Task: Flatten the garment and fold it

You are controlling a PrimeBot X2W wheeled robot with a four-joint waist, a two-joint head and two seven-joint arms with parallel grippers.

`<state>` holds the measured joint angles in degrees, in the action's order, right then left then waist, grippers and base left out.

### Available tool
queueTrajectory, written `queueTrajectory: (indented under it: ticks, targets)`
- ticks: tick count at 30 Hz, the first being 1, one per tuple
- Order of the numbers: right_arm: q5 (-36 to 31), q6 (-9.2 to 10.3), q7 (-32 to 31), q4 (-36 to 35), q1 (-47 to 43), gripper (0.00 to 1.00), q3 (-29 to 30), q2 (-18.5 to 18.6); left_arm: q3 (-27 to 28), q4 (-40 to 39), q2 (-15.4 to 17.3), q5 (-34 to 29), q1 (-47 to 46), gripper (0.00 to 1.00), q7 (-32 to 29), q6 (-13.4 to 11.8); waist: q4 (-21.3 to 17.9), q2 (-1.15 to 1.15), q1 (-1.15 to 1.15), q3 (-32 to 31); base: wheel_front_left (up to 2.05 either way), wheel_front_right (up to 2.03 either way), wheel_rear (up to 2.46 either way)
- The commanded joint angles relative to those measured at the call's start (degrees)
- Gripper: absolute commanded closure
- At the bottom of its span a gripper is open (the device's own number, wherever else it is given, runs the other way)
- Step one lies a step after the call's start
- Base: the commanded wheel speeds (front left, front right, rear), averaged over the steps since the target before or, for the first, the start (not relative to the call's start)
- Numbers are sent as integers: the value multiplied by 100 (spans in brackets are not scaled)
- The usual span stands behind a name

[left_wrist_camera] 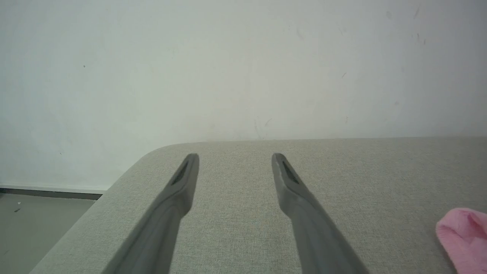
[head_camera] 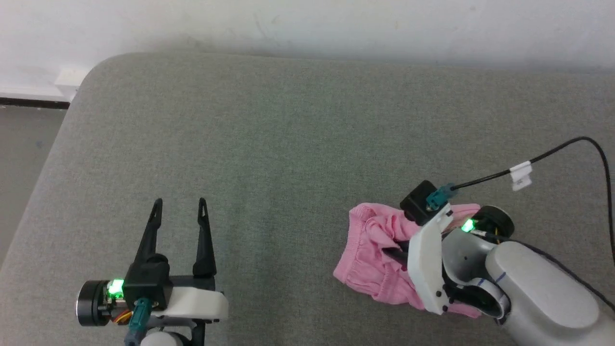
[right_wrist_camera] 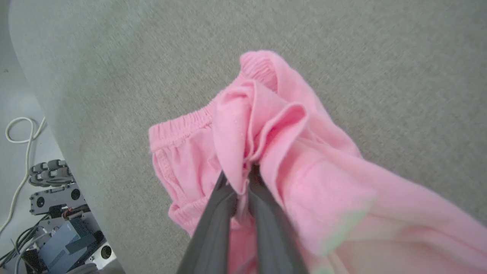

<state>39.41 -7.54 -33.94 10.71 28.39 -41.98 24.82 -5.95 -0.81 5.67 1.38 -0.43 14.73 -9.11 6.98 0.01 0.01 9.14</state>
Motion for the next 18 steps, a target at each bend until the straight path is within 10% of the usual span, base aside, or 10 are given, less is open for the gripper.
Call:
queueTrajectory:
  ticks: [1, 9, 10, 11, 18]
  targets:
    - [32, 5, 50, 230, 97, 100, -127, -115, 3, 16, -20, -49, -109, 0, 27, 13, 81, -1, -1, 98, 0, 0, 0]
    - [-46, 5, 621, 1191, 300, 100, -999, -175, 68, 99, -52, -31, -164, 0, 27, 6, 5, -1, -1, 86, 0, 0, 0]
    - [-34, 5, 764, 1177, 322, 66, -1059, -138, 76, 124, -50, -33, -149, 0, 27, 11, -26, -1, -1, 47, 0, 0, 0]
    - [-50, 5, 895, 1132, 352, 4, -1119, -72, 84, 144, -42, -38, -130, 0, 27, 18, -61, -1, -1, -2, 0, 0, 0]
    - [-66, 5, 2046, 72, 319, 0, -392, 555, 236, 193, 26, -11, 49, 0, 27, 31, -342, -1, -1, -334, 0, 0, 0]
